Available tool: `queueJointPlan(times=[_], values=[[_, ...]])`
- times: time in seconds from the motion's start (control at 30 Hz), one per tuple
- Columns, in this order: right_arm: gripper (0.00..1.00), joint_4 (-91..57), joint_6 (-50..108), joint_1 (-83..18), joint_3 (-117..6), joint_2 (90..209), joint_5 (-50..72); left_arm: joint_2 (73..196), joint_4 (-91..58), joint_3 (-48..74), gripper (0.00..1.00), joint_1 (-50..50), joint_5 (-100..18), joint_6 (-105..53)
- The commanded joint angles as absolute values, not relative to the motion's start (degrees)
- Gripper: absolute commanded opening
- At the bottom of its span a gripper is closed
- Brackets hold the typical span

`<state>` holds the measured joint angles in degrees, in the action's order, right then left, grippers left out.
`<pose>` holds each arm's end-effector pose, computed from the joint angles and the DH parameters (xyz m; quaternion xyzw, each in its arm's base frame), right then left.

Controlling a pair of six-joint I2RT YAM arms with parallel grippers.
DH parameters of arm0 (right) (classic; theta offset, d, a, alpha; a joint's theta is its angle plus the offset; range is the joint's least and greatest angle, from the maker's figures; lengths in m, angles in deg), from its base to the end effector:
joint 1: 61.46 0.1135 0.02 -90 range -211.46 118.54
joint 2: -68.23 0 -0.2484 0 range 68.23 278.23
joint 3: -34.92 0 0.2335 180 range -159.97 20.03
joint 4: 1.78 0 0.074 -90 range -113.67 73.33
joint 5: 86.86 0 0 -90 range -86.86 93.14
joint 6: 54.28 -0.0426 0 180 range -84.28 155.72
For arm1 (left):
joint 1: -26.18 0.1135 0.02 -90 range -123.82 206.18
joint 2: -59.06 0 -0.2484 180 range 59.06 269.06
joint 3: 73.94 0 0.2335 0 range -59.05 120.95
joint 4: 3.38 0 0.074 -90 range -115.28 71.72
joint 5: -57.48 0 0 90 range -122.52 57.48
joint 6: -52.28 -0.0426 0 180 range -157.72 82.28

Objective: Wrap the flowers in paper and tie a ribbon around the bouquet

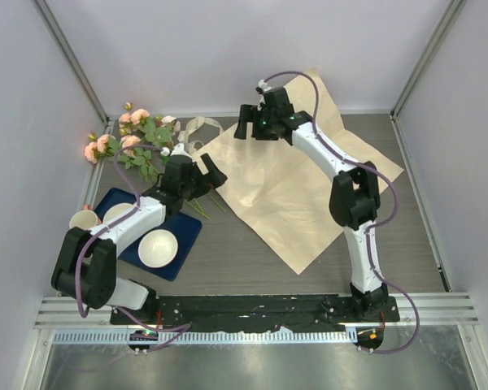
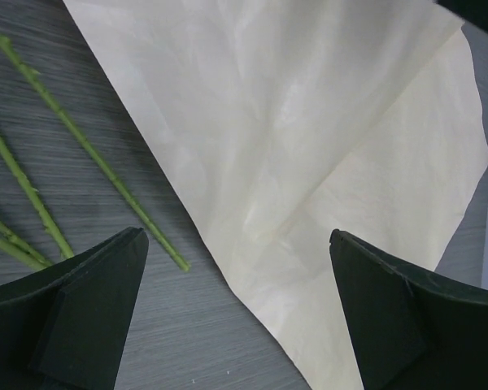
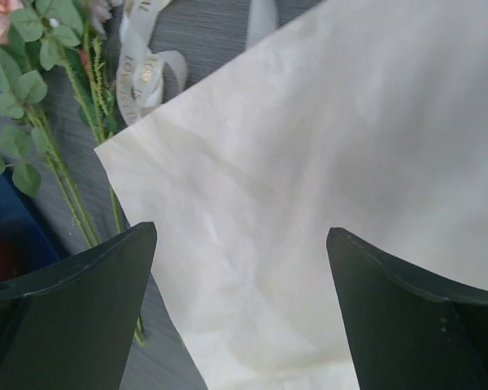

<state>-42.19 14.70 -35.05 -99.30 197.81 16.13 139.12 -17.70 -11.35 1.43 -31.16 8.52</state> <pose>0.4478 0.2331 0.2563 -0.0931 0.8810 0.2743 0.3741 0.2719 -0.1242 0.2267 -0.1686 0.8573 -0.2740 0.4020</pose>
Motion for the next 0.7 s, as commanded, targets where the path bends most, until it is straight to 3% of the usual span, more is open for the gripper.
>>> queueJointPlan(times=[0.0, 0.17, 0.23, 0.33, 0.5, 0.67], values=[[0.94, -51.83, 13.84, -35.97, -91.72, 178.75, 1.06, 144.03, -16.33, -5.82, 1.00, 1.84, -40.60, 9.65], [0.96, -46.74, 7.43, -37.38, -60.96, 160.21, -6.78, 149.15, -17.05, -3.42, 0.98, 0.17, -39.82, 10.17], [0.91, -43.15, 4.00, -37.73, -50.61, 157.28, -6.71, 149.85, -15.21, -3.68, 0.90, -0.09, -39.29, 10.27], [0.84, -41.99, -0.13, -37.82, -43.19, 154.10, -10.39, 151.69, -15.46, -0.44, 0.87, -0.36, -37.36, 8.69], [0.72, -39.53, -3.56, -40.01, -35.53, 151.37, -17.42, 159.07, -33.89, 17.09, 0.97, 0.25, -34.38, 0.18], [0.62, -34.87, -6.12, -45.64, -27.88, 150.67, -12.34, 163.91, -44.99, 26.19, 1.00, 2.62, -28.57, -4.94]])
